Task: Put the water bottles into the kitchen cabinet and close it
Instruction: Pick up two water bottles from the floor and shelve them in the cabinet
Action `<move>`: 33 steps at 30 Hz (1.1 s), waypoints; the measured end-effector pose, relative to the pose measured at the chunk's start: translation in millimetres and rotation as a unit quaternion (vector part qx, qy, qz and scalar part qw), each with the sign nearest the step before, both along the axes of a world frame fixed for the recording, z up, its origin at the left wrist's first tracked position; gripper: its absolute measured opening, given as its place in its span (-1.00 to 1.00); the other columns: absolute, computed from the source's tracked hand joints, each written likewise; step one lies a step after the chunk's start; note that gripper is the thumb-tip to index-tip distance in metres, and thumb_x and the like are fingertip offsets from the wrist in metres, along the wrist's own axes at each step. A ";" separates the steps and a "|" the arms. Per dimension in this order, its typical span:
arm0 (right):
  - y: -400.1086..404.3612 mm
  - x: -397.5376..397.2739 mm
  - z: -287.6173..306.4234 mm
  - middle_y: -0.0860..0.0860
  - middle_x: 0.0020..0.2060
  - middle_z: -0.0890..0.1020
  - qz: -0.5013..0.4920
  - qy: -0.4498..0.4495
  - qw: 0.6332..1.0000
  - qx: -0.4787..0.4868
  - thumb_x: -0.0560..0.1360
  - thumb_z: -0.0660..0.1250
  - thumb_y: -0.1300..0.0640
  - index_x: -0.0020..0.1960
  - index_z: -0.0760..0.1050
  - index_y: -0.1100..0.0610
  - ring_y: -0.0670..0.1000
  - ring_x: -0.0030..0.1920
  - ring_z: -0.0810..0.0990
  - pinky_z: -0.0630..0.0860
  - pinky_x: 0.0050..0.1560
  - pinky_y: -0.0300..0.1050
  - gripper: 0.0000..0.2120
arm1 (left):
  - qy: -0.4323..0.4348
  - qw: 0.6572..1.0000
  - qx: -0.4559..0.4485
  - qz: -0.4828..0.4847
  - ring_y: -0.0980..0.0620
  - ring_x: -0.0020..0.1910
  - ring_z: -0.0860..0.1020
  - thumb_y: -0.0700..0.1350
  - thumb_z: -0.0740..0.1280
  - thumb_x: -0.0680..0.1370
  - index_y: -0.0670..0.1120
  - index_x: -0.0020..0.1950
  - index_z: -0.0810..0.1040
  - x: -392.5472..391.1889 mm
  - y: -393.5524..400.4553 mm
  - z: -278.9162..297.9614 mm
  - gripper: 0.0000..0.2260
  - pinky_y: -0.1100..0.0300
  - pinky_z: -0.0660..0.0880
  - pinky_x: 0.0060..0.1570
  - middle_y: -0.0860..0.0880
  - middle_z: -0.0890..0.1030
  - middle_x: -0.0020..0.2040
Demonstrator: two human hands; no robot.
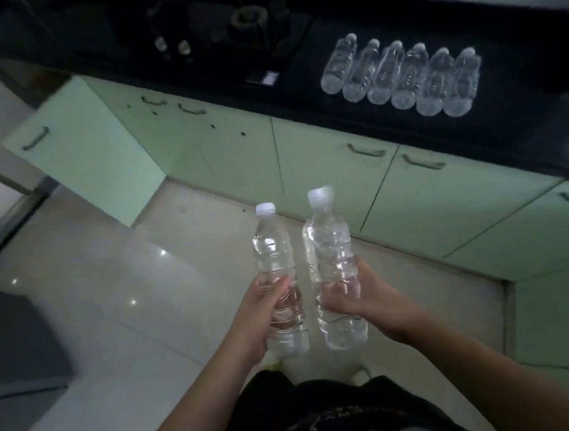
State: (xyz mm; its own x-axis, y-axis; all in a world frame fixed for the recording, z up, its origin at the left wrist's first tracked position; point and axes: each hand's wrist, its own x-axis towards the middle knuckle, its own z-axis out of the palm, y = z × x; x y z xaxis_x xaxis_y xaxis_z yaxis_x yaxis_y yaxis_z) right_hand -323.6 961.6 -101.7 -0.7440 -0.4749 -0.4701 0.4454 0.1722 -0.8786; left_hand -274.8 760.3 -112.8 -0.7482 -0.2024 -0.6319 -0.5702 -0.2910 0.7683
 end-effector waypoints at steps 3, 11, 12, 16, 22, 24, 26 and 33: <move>-26.1 -4.6 12.4 0.00 0.06 0.66 0.042 0.010 0.999 0.005 0.24 0.59 0.06 0.25 0.39 -0.10 -0.01 0.10 0.64 0.62 0.04 -0.07 -0.35 | -0.007 0.997 0.038 0.065 -0.11 -0.28 0.65 0.07 0.47 0.32 -0.21 0.17 0.56 10.0 -21.5 10.7 -0.47 0.07 0.60 -0.35 -0.23 0.67 -0.11; -151.1 0.5 25.6 -0.09 0.04 0.69 0.094 0.067 0.992 0.050 0.23 0.56 -0.10 0.26 0.45 -0.18 -0.07 0.06 0.67 0.55 0.20 0.08 -0.38 | 0.027 0.995 0.008 0.091 -0.06 -0.10 0.68 0.00 0.45 0.48 -0.14 0.25 0.54 56.1 -124.1 14.0 -0.60 0.09 0.58 -0.28 -0.13 0.68 -0.02; -171.4 3.7 28.7 -0.09 0.04 0.69 0.103 0.076 0.990 0.054 0.23 0.55 -0.11 0.26 0.46 -0.16 -0.08 0.06 0.66 0.54 0.20 0.06 -0.38 | 0.038 0.995 0.011 0.096 -0.13 0.01 0.67 -0.01 0.48 0.44 -0.14 0.27 0.52 63.8 -141.0 16.2 -0.54 0.06 0.60 -0.24 -0.19 0.66 0.09; -253.7 18.3 36.9 -0.12 0.02 0.69 0.124 0.116 0.983 0.072 0.23 0.53 -0.14 0.23 0.48 -0.13 -0.11 0.03 0.66 0.55 0.12 -0.02 -0.41 | 0.092 0.991 -0.026 0.091 -0.17 0.08 0.65 -0.13 0.45 0.52 -0.12 0.20 0.59 91.8 -207.8 30.6 -0.73 -0.16 0.63 -0.03 -0.23 0.66 0.11; -351.8 38.6 38.8 -0.11 0.00 0.69 0.136 0.169 0.972 0.093 0.20 0.47 -0.26 0.19 0.51 -0.09 -0.12 0.00 0.66 0.57 0.11 -0.02 -0.40 | 0.112 0.974 -0.091 0.177 0.02 -0.05 0.69 -0.07 0.50 0.45 -0.05 0.09 0.55 118.2 -286.5 46.6 -0.74 0.09 0.61 -0.02 -0.06 0.71 -0.01; -374.4 41.9 42.1 -0.13 0.02 0.69 0.147 0.165 0.971 0.089 0.20 0.47 -0.27 0.21 0.50 -0.09 -0.13 0.02 0.66 0.56 0.14 -0.01 -0.38 | 0.112 0.968 -0.106 0.200 -0.02 0.00 0.68 -0.06 0.53 0.43 -0.07 0.15 0.52 124.7 -309.0 43.5 -0.64 0.05 0.60 0.04 -0.10 0.68 0.05; -394.6 42.0 45.7 -0.11 0.02 0.69 0.162 0.164 0.970 0.080 0.21 0.47 -0.26 0.20 0.51 -0.09 -0.10 0.03 0.66 0.56 0.12 0.00 -0.40 | 0.119 0.962 -0.118 0.213 -0.01 0.01 0.67 -0.06 0.54 0.43 -0.05 0.18 0.52 128.2 -328.6 41.7 -0.63 0.06 0.60 0.04 -0.08 0.68 0.05; -471.0 37.5 50.3 -0.06 0.01 0.70 0.213 0.166 0.961 0.057 0.27 0.48 -0.22 0.17 0.54 -0.04 -0.04 0.00 0.69 0.58 0.12 0.15 -0.47 | 0.121 0.954 -0.120 0.247 0.01 0.01 0.67 -0.05 0.53 0.43 -0.06 0.20 0.51 131.6 -388.8 35.2 -0.60 0.18 0.59 -0.13 -0.04 0.68 0.06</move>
State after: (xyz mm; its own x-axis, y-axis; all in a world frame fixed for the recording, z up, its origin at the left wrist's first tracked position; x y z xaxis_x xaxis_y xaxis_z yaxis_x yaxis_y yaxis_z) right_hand -286.1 490.6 -51.4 -0.6118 -0.7285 -0.3081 0.0122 0.3808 -0.9246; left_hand -143.2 371.5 -77.6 -0.6420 -0.6854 -0.3436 -0.2055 -0.2780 0.9383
